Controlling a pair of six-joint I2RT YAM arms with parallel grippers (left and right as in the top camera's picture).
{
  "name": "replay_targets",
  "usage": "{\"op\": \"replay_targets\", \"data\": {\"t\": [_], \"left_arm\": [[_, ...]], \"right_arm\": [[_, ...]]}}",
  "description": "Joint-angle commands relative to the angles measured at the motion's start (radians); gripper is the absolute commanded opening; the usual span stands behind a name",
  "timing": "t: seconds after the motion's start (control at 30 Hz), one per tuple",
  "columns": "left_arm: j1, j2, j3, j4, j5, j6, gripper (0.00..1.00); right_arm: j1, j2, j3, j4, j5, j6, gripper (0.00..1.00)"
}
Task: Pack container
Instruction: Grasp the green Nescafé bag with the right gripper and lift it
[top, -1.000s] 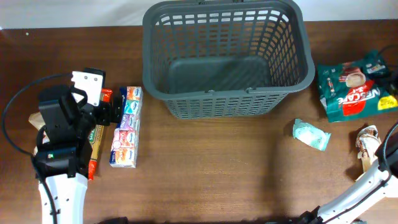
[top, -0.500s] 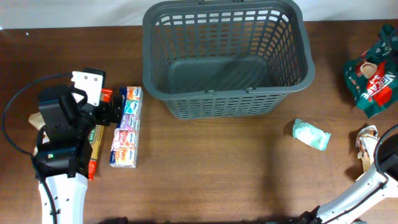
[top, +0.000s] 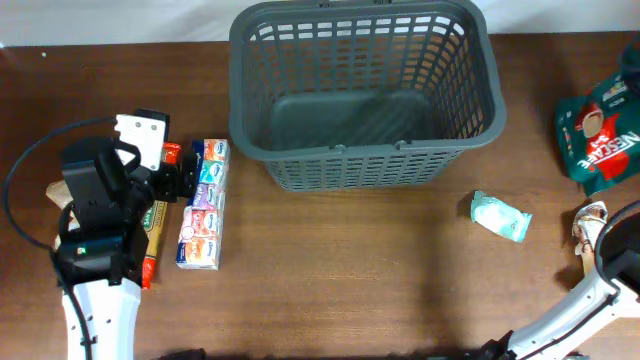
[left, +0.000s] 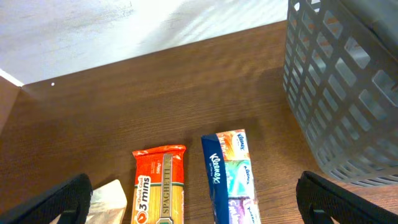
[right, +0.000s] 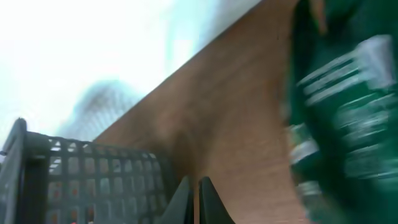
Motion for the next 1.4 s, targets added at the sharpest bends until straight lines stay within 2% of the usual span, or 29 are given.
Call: {"op": "replay_targets", "data": {"t": [0.0,0.23,0.27,0.43,0.5,0.53,0.57,0.67,0.87,1.03,1.2,1.37], "left_arm": [[0.003,0.005,0.021,0.002,0.018,0.012,0.99],[0.003,0.005,0.021,0.002,0.018,0.012,0.99],[0.003,0.005,0.021,0.002,0.018,0.012,0.99],[0.003,0.005,0.021,0.002,0.018,0.012,0.99],[0.003,0.005,0.021,0.002,0.018,0.012,0.99],[0.003,0.005,0.021,0.002,0.018,0.012,0.99],[0.003,0.005,0.021,0.002,0.018,0.012,0.99],[0.003,0.005,0.021,0.002,0.018,0.012,0.99],[0.003,0.005,0.021,0.002,0.018,0.012,0.99],[0.003,0.005,0.021,0.002,0.018,0.012,0.99],[0.003,0.005,0.021,0.002,0.018,0.012,0.99],[0.003,0.005,0.021,0.002,0.018,0.012,0.99]], "right_arm": [[0.020,-0.040,0.024,-0.004,0.106,0.002,0.04],[0.018,-0.037,0.023,-0.021,0.349,0.006,0.04],[0.019,-0.036,0.023,-0.023,0.382,0.006,0.10],[0.021,-0.035,0.010,-0.034,0.609,0.058,0.50],[0.024,-0.034,-0.002,-0.034,0.647,0.057,0.62],[0.029,-0.031,-0.016,-0.032,0.673,0.042,0.71],[0.033,-0.030,-0.023,-0.030,0.674,0.022,0.74],[0.071,-0.020,-0.071,-0.016,0.677,-0.116,0.91],[0.183,-0.002,-0.206,0.070,0.934,-0.187,0.93],[0.244,0.056,-0.234,0.104,1.073,-0.239,0.93],[0.248,0.105,-0.234,0.115,1.236,-0.212,0.93],[0.227,0.120,-0.234,0.141,1.273,-0.212,0.93]]}}
